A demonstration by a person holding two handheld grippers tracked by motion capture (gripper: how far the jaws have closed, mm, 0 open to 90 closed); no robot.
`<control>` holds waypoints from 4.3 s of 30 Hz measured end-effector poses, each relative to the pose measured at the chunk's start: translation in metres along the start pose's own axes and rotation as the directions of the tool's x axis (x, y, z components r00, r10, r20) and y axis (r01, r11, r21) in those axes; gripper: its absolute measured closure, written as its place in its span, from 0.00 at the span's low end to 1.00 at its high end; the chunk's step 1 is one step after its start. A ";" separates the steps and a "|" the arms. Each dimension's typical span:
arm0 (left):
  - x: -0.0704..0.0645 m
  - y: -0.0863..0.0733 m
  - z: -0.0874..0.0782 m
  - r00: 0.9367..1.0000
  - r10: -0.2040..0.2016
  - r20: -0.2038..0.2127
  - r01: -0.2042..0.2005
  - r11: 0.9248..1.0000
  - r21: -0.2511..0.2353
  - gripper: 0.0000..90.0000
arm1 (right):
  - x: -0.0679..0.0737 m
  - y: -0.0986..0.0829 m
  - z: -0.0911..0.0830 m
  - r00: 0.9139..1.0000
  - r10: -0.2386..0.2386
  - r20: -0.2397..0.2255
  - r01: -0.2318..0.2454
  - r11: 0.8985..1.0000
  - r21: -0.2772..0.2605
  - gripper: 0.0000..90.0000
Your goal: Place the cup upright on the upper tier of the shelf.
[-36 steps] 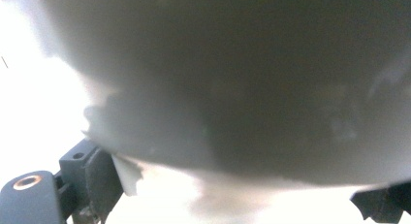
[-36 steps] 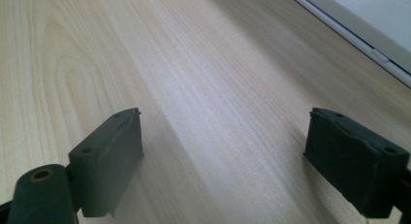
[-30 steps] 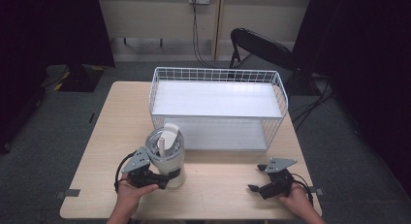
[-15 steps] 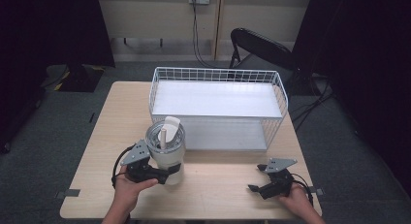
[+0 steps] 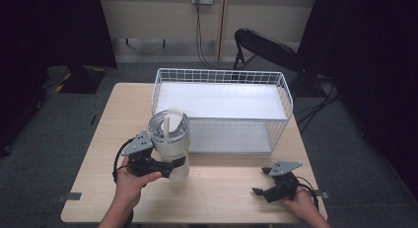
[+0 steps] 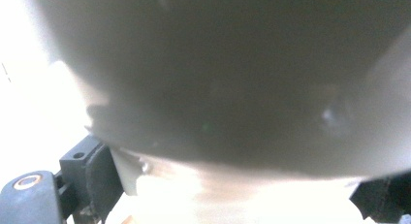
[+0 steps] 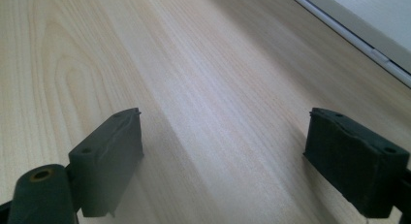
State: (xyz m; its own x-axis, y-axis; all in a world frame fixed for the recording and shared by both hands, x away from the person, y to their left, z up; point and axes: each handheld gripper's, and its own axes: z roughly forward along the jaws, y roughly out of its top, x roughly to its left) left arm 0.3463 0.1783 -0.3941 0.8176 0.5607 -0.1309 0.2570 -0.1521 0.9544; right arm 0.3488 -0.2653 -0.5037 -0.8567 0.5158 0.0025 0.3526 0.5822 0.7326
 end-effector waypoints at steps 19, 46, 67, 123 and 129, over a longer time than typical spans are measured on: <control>-0.003 0.039 0.000 1.000 -0.002 0.020 0.002 1.000 0.008 0.11 | 0.000 0.000 0.000 1.000 0.000 0.000 0.000 1.000 0.000 0.14; -0.009 0.098 -0.007 0.999 0.040 0.012 -0.040 0.999 -0.012 0.11 | 0.000 0.000 0.000 1.000 0.000 0.000 0.000 1.000 0.000 0.14; -0.010 0.144 -0.005 0.999 0.036 0.022 -0.036 0.999 -0.021 0.11 | 0.000 0.000 0.000 1.000 -0.001 0.001 0.001 1.000 -0.001 0.14; 0.017 0.204 0.079 0.998 0.052 -0.020 -0.052 0.999 -0.013 0.11 | 0.000 0.000 0.000 1.000 0.000 0.001 0.000 1.000 -0.001 0.14; 0.024 0.202 0.090 0.999 0.041 -0.034 -0.041 0.999 -0.008 0.11 | 0.000 0.000 0.000 1.000 0.000 0.000 0.000 1.000 -0.001 0.14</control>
State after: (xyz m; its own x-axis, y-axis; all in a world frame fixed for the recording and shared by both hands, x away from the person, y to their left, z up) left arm 0.4639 0.0878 -0.2281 0.8094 0.5814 -0.0827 0.2193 -0.1686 0.9610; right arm 0.3488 -0.2654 -0.5036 -0.8566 0.5160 0.0021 0.3522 0.5818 0.7331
